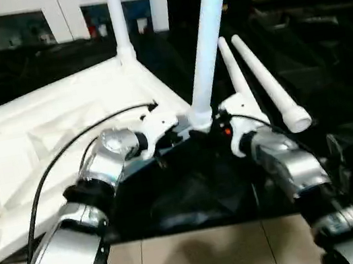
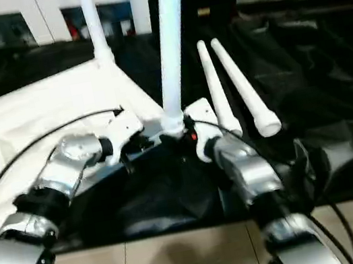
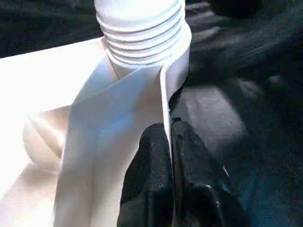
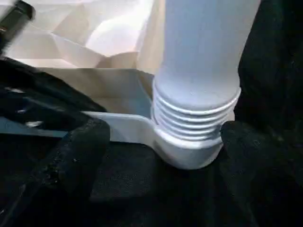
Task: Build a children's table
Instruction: Insert table leg to table base, then rotate leg to tighten
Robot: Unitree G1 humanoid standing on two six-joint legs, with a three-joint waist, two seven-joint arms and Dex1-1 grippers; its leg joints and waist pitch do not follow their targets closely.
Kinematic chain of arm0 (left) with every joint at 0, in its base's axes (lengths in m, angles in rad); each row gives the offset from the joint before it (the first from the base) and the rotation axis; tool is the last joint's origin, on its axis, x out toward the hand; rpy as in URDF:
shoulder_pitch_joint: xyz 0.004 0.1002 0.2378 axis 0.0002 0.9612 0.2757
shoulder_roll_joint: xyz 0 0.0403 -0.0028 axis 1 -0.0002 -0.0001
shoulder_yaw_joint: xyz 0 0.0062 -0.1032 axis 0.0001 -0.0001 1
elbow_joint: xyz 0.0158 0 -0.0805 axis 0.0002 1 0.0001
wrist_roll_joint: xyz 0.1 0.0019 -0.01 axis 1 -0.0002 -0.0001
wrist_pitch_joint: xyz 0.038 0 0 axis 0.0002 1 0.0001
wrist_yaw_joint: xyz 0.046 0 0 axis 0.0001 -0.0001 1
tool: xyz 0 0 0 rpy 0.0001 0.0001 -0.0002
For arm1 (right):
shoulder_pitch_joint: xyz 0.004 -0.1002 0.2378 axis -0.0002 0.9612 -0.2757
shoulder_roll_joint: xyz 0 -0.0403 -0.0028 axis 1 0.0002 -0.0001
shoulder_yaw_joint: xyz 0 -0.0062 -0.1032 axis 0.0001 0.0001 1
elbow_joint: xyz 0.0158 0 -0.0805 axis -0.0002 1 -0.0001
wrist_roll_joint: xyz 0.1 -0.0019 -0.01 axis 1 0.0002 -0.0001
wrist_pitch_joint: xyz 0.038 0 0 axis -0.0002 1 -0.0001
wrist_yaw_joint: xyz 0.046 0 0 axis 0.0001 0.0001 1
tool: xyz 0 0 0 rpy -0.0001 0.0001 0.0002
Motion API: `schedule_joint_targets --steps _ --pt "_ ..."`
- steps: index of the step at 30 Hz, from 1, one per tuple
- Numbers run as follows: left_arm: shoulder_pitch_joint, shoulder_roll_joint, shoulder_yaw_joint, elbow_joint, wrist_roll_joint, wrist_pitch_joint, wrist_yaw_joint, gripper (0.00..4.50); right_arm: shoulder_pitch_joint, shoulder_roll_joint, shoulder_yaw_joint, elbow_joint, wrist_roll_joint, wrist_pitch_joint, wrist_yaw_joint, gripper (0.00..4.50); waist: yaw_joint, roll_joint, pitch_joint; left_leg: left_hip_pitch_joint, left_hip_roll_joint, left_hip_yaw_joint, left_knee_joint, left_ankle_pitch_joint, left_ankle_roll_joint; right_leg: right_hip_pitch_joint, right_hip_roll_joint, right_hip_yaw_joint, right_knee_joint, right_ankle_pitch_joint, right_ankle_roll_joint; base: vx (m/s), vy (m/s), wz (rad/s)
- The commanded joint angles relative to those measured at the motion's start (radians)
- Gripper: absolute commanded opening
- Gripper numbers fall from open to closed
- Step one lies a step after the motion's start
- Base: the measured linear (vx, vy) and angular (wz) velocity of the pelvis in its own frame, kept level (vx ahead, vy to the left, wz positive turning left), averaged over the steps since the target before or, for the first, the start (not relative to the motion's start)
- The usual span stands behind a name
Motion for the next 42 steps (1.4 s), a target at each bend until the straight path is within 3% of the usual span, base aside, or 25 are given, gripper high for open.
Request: schedule_joint_targets --steps 1,2,4,7,10,11,12,16,20,22,23,27,28,31,32,33,34,35,36,37,38,39,40,41,42 --pt "0.032 -0.001 0.008 0.005 0.004 -0.032 0.044 0.0 0.041 -0.02 -0.003 -0.142 0.041 0.072 0.002 4.22 0.005 0.004 -0.069 0.007 0.028 -0.007 -0.041 -0.088 0.071 0.062 -0.062 0.049 -0.03 0.058 -0.226 0.0 0.0 0.0" --pt "0.032 -0.001 0.008 0.005 0.004 -0.032 0.044 0.0 0.041 -0.02 -0.003 -0.142 0.041 0.072 0.002 4.22 0.003 0.003 -0.072 0.007 0.028 -0.009 -0.04 -0.075 0.079 0.064 -0.06 0.047 -0.026 0.085 -0.233 0.0 0.0 0.0" --pt "0.039 -0.007 0.032 -0.007 -0.008 -0.027 0.087 0.0 0.071 -0.018 -0.022 -0.213 0.049 0.106 -0.027 4.22 0.0 0.004 -0.071 0.011 0.026 -0.005 -0.039 -0.102 0.077 0.06 -0.059 0.047 -0.029 0.054 -0.242 0.0 0.0 0.0" --pt "0.066 -0.007 0.08 -0.066 -0.042 -0.019 0.127 0.0 0.13 0.012 -0.086 -0.303 0.065 0.152 -0.103 4.22 0.0 0.003 -0.067 0.012 0.026 -0.005 -0.041 -0.142 0.06 0.06 -0.061 0.05 -0.036 -0.028 -0.226 0.0 0.0 0.0" --pt "0.09 0.0 0.103 -0.104 -0.053 -0.023 0.157 0.0 0.176 0.02 -0.095 -0.322 0.063 0.139 -0.132 4.22 -0.003 0.005 -0.068 0.012 0.025 -0.006 -0.04 -0.172 0.034 0.058 -0.06 0.05 -0.042 -0.108 -0.206 0.0 0.0 0.0" --pt "0.091 0.001 0.104 -0.106 -0.054 -0.025 0.156 0.0 0.178 0.021 -0.095 -0.322 0.063 0.138 -0.133 4.22 -0.004 0.004 -0.067 0.01 0.025 -0.007 -0.04 -0.172 0.032 0.058 -0.06 0.051 -0.042 -0.11 -0.202 0.0 0.0 0.0" --pt "0.104 0.004 0.11 -0.129 -0.065 -0.033 0.149 0.0 0.194 0.025 -0.102 -0.328 0.068 0.138 -0.147 4.22 -0.008 -0.006 -0.069 0.006 0.022 -0.007 -0.039 -0.166 0.032 0.061 -0.059 0.051 -0.04 -0.11 -0.197 0.0 0.0 0.0" --pt "0.12 -0.001 0.118 -0.173 -0.075 -0.004 0.156 0.0 0.207 0.037 -0.118 -0.325 0.077 0.141 -0.168 4.22 -0.01 -0.004 -0.077 0.007 0.02 -0.005 -0.028 -0.103 0.059 0.061 -0.054 0.052 -0.021 -0.005 -0.216 0.0 0.0 0.0" --pt "0.128 -0.004 0.112 -0.201 -0.063 0.006 0.159 0.0 0.197 0.042 -0.127 -0.314 0.075 0.141 -0.179 4.22 -0.017 0.005 -0.064 0.041 0.021 -0.001 -0.049 -0.378 0.047 0.071 -0.044 0.037 -0.053 -0.315 -0.215 0.0 0.0 0.0" --pt "0.13 -0.004 0.11 -0.21 -0.063 0.015 0.157 0.0 0.191 0.039 -0.126 -0.306 0.076 0.136 -0.182 4.22 -0.019 0.006 -0.056 0.06 0.013 0.003 -0.05 -0.454 0.052 0.077 -0.039 0.034 -0.072 -0.44 -0.21 0.0 0.0 0.0" --pt "0.131 -0.003 0.108 -0.213 -0.061 0.018 0.157 0.0 0.188 0.037 -0.126 -0.303 0.074 0.133 -0.182 4.22 -0.018 0.009 -0.053 0.061 0.011 0.002 -0.051 -0.45 0.055 0.085 -0.04 0.036 -0.076 -0.468 -0.207 0.0 0.0 0.0" --pt "0.13 0.0 0.104 -0.218 -0.06 0.032 0.152 0.0 0.178 0.031 -0.127 -0.288 0.069 0.122 -0.185 4.22 -0.015 0.011 -0.068 0.067 0.004 0.007 -0.049 -0.357 0.074 0.117 -0.037 0.044 -0.057 -0.31 -0.264 0.054 0.0 0.01" --pt "0.131 0.0 0.103 -0.221 -0.06 0.037 0.152 0.0 0.177 0.03 -0.127 -0.286 0.069 0.121 -0.185 4.22 -0.012 0.012 -0.077 0.061 -0.005 0.009 -0.042 -0.278 0.097 0.137 -0.031 0.046 -0.038 -0.154 -0.308 0.091 -0.001 0.04" --pt "0.129 0.001 0.101 -0.221 -0.059 0.039 0.148 0.0 0.173 0.029 -0.123 -0.284 0.067 0.122 -0.183 4.22 -0.005 0.01 -0.092 0.043 -0.023 0.008 -0.026 -0.171 0.141 0.17 -0.022 0.049 -0.016 0.025 -0.336 0.088 0.002 0.02" --pt "0.129 0.002 0.1 -0.222 -0.059 0.042 0.147 0.0 0.172 0.026 -0.115 -0.284 0.066 0.121 -0.178 4.22 -0.003 0.012 -0.093 0.042 -0.025 0.006 -0.022 -0.13 0.161 0.172 -0.016 0.048 -0.007 0.095 -0.339 0.093 0.005 0.05" --pt "0.129 0.002 0.1 -0.222 -0.06 0.043 0.147 0.0 0.171 0.023 -0.108 -0.284 0.065 0.122 -0.172 4.22 -0.004 0.016 -0.095 0.05 -0.023 0.002 -0.019 -0.093 0.179 0.169 -0.011 0.042 0.004 0.145 -0.336 0.093 0.005 0.05" --pt "0.129 0.002 0.1 -0.222 -0.061 0.045 0.147 0.0 0.169 0.015 -0.091 -0.284 0.061 0.121 -0.156 4.22 -0.008 0.017 -0.092 0.065 -0.017 -0.002 -0.019 -0.069 0.203 0.157 -0.007 0.035 0.012 0.171 -0.331 0.1 0.003 0.07" --pt "0.129 0.003 0.1 -0.222 -0.061 0.047 0.147 0.0 0.167 0.004 -0.065 -0.286 0.05 0.126 -0.136 4.22 0.004 -0.016 -0.088 -0.044 -0.064 -0.026 0.018 -0.033 0.298 0.226 -0.024 0.012 -0.003 0.212 -0.278 0.086 0.014 0.27" --pt "0.129 0.003 0.1 -0.223 -0.062 0.048 0.147 0.0 0.168 0.003 -0.055 -0.289 0.047 0.122 -0.127 4.22 0.016 0.027 -0.103 -0.055 -0.051 -0.041 0.033 -0.01 0.36 0.242 -0.087 -0.013 -0.032 0.154 -0.195 0.086 0.014 0.27" --pt "0.131 0.005 0.1 -0.226 -0.062 0.051 0.147 0.0 0.171 0.004 -0.045 -0.294 0.047 0.122 -0.122 4.22 -0.009 0.026 -0.102 -0.051 -0.047 -0.057 0.042 0.052 0.392 0.223 -0.077 -0.035 -0.021 0.148 -0.183 0.063 0.029 0.54" --pt "0.131 0.007 0.1 -0.229 -0.064 0.053 0.147 0.0 0.172 0.006 -0.037 -0.297 0.046 0.123 -0.122 4.22 -0.021 0.034 -0.097 -0.045 -0.064 -0.08 0.057 0.203 0.46 0.234 -0.032 -0.074 -0.015 0.143 -0.135 0.091 0.019 0.65" --pt "0.132 0.009 0.1 -0.232 -0.064 0.056 0.146 0.0 0.172 0.011 -0.037 -0.297 0.049 0.125 -0.126 4.22 -0.051 0.053 -0.096 0.06 -0.04 -0.151 0.047 0.332 0.564 0.159 0.012 -0.102 0.031 0.052 -0.107 0.091 0.019 0.65" --pt "0.132 0.009 0.1 -0.232 -0.064 0.056 0.146 0.0 0.172 0.011 -0.037 -0.297 0.049 0.125 -0.126 4.22 -0.105 0.063 -0.094 0.192 0.021 -0.288 0.031 0.443 0.737 0.019 0.033 -0.094 0.115 -0.202 -0.038 0.104 -0.045 0.53" --pt "0.133 0.01 0.1 -0.233 -0.065 0.057 0.146 0.0 0.172 0.014 -0.04 -0.296 0.051 0.126 -0.128 4.22 -0.105 0.063 -0.094 0.192 0.021 -0.288 0.031 0.443 0.737 0.019 0.033 -0.094 0.115 -0.202 -0.038 0.082 -0.12 0.27" --pt "0.134 0.012 0.1 -0.236 -0.066 0.059 0.146 0.0 0.174 0.028 -0.054 -0.293 0.067 0.126 -0.136 4.22 -0.126 0.045 -0.094 0.237 0.089 -0.315 0.036 0.516 0.675 -0.07 -0.027 0.008 0.157 -0.247 0.025 0.082 -0.12 0.27"
